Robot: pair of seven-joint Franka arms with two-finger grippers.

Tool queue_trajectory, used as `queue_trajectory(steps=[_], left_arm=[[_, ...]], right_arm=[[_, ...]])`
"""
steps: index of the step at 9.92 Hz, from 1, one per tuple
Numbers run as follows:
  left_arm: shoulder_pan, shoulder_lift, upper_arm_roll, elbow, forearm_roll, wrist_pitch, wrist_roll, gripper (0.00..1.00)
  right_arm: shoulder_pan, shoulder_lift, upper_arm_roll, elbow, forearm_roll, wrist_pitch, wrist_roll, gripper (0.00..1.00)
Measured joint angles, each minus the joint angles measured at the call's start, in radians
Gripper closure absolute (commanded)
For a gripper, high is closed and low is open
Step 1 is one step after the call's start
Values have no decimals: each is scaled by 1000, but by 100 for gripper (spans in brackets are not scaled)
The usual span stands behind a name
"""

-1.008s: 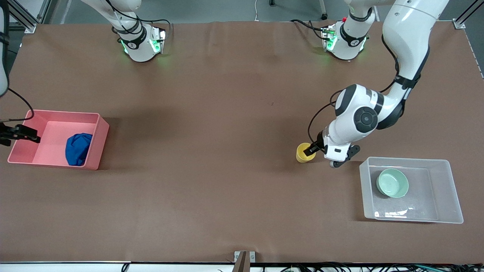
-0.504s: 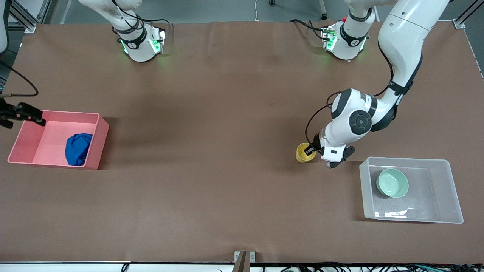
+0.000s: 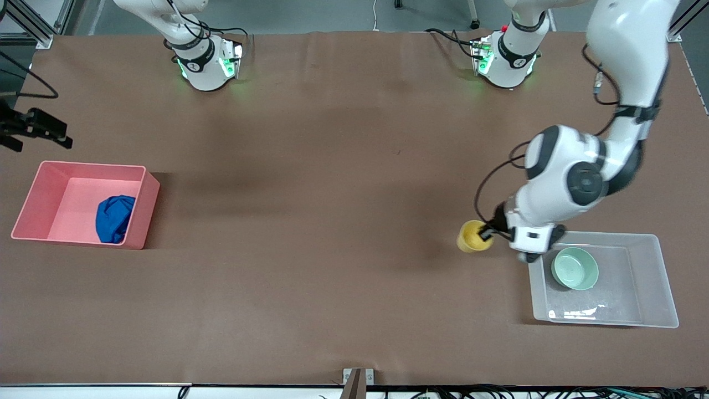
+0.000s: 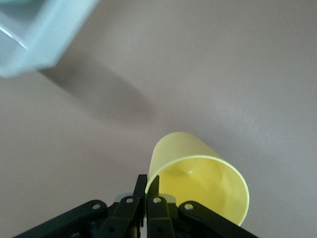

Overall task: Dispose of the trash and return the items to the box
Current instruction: 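Place the yellow cup into the green bowl in the clear bin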

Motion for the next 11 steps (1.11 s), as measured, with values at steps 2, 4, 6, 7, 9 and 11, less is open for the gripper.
queue_trajectory(steps=[2,4,6,7,9,11], left_arm=[[70,-1,4,82,114,-80,149,100],[182,18,10,86,138,-84,379,100],[279,63,14,99,139,-80,579,100],[315,96,14,114,152,-78,653,100],[355,179,14,163,196,-65,714,100],[351,251,10,224,203,-59,716,100]], right_arm=[[35,-38,2,-28,0,-9,23,0],[48,-47,2,-39,0,-6,26,0],[48,-47,-1,-36,0,17,26,0],[48,-47,-2,-29,0,23,26,0],[48,-40,-3,-14,0,24,26,0],[48,-10,-3,16,0,26,26,0]])
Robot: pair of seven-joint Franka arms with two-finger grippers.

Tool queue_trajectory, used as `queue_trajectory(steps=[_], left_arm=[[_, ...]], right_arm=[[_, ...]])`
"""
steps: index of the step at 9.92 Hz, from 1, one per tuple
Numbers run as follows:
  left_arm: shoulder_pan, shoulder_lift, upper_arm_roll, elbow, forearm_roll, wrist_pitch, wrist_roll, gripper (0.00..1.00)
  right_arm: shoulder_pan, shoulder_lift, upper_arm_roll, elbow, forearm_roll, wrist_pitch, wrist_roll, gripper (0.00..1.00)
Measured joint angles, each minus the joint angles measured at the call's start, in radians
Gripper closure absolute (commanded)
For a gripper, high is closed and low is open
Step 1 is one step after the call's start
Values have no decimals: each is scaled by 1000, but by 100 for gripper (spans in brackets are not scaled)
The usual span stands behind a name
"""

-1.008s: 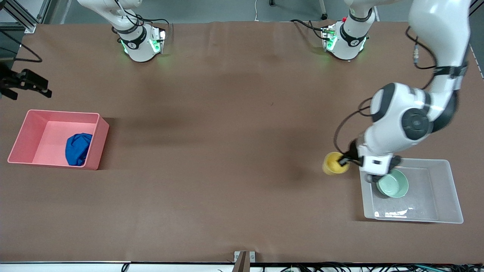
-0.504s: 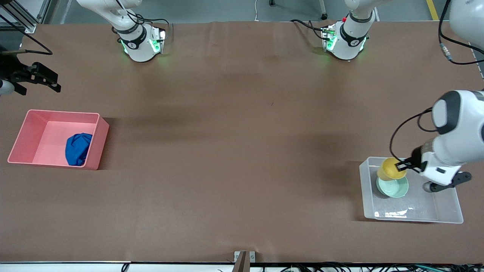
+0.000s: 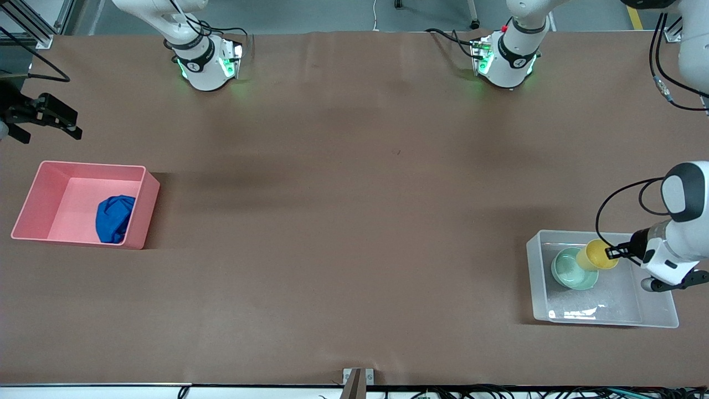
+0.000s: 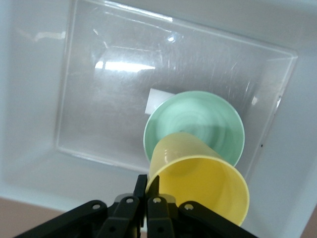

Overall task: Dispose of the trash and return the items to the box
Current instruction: 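Place the yellow cup into the green bowl in the clear bin, then open the left gripper and withdraw it from the clear bin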

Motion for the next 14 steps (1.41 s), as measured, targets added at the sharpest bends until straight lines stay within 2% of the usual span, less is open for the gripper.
queue_trajectory(steps=[5,6,7,8,9,12,14], left_arm=[[0,80,-2,33,-4,69,-1,95],[7,95,-2,33,-11,81,-1,82],[11,107,-2,33,-14,88,-1,52],[12,115,-2,34,-15,90,-1,8],[12,117,-3,34,-15,90,-4,0],[12,105,-15,57,-15,89,-7,0],[14,51,-45,74,-15,26,-7,0]], right_arm=[[0,52,0,44,0,-2,0,0],[0,52,0,44,0,-3,0,0],[0,53,0,44,0,-5,0,0],[0,53,0,44,0,-6,0,0],[0,55,0,44,0,-7,0,0],[0,64,0,44,0,-8,0,0],[0,65,0,45,0,-8,0,0]])
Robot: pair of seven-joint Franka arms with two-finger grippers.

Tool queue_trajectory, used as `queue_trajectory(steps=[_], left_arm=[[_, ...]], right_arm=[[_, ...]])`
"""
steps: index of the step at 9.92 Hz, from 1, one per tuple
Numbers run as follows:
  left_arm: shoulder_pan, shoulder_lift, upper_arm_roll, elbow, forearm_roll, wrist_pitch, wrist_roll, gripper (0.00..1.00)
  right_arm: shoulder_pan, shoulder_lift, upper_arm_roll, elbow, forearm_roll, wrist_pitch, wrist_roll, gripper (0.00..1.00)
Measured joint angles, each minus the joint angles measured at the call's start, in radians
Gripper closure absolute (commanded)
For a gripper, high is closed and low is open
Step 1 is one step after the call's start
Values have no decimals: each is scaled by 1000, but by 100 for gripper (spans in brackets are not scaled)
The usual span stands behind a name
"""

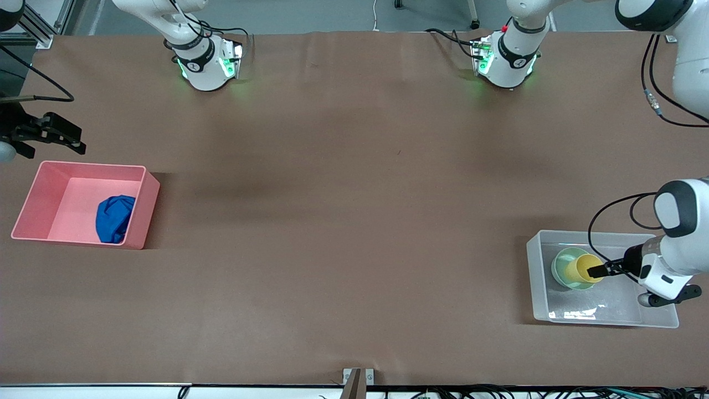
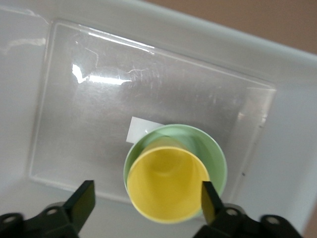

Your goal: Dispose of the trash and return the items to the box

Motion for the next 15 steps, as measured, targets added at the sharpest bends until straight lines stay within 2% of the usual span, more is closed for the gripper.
queue_trajectory(steps=[7,10,11,12,15], left_arm=[[-3,-375,-141,17,-26,-306,4,0],[-11,-476,-147,15,-113,-359,14,0],[-49,-505,-123,15,-130,-380,17,0],[-120,-537,-56,13,-155,-416,17,0],[-355,-644,217,-59,-223,-456,69,0]], right_arm=[[0,1,-1,2,0,0,0,0],[0,1,-1,2,0,0,0,0],[0,1,0,2,0,0,0,0],[0,1,0,2,0,0,0,0],[0,1,0,2,0,-1,0,0]])
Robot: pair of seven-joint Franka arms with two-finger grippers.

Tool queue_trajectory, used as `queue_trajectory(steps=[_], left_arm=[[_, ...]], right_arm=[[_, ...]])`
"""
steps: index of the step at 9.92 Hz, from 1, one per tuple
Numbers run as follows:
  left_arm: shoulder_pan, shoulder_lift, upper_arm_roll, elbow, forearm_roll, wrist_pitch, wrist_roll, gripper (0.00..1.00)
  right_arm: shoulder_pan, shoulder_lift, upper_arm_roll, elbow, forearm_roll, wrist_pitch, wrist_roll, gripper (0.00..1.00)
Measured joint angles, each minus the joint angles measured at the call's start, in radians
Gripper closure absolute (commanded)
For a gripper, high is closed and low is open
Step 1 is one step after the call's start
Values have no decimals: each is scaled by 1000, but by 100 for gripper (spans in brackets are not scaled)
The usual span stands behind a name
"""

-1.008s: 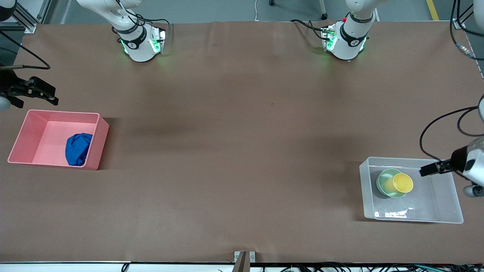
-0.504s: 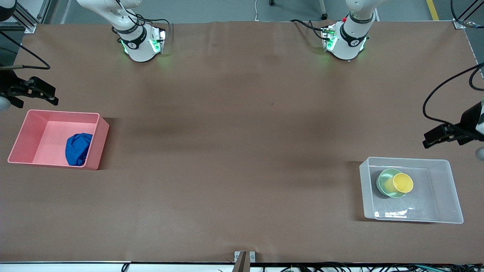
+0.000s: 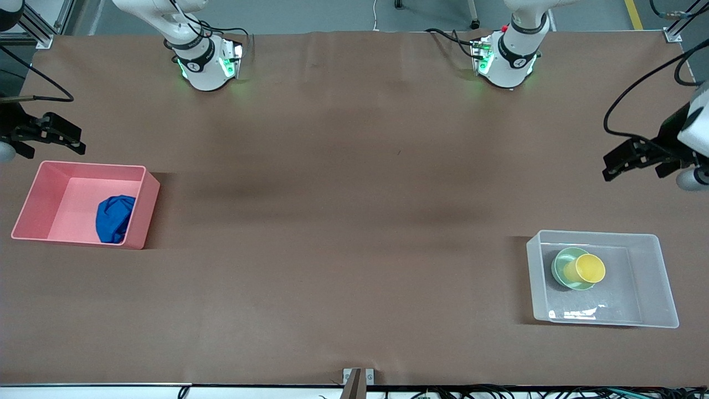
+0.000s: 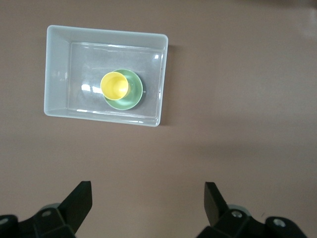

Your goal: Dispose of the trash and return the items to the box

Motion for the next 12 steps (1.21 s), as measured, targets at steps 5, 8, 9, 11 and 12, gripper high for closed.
queue_trajectory(steps=[5,8,9,11,12], left_arm=[[-69,-129,115,-137,-7,-1,68,0],[-71,-127,116,-134,-7,-3,71,0],[-75,-122,113,-134,-7,-3,71,0],[-97,-119,110,-134,-7,-5,71,0],[-106,-119,108,-134,-7,-13,71,0]], right_arm=[[0,0,0,0,0,0,0,0],[0,0,0,1,0,0,0,0],[0,0,0,1,0,0,0,0],[0,0,0,1,0,-10,0,0],[0,0,0,1,0,-12,0,0]])
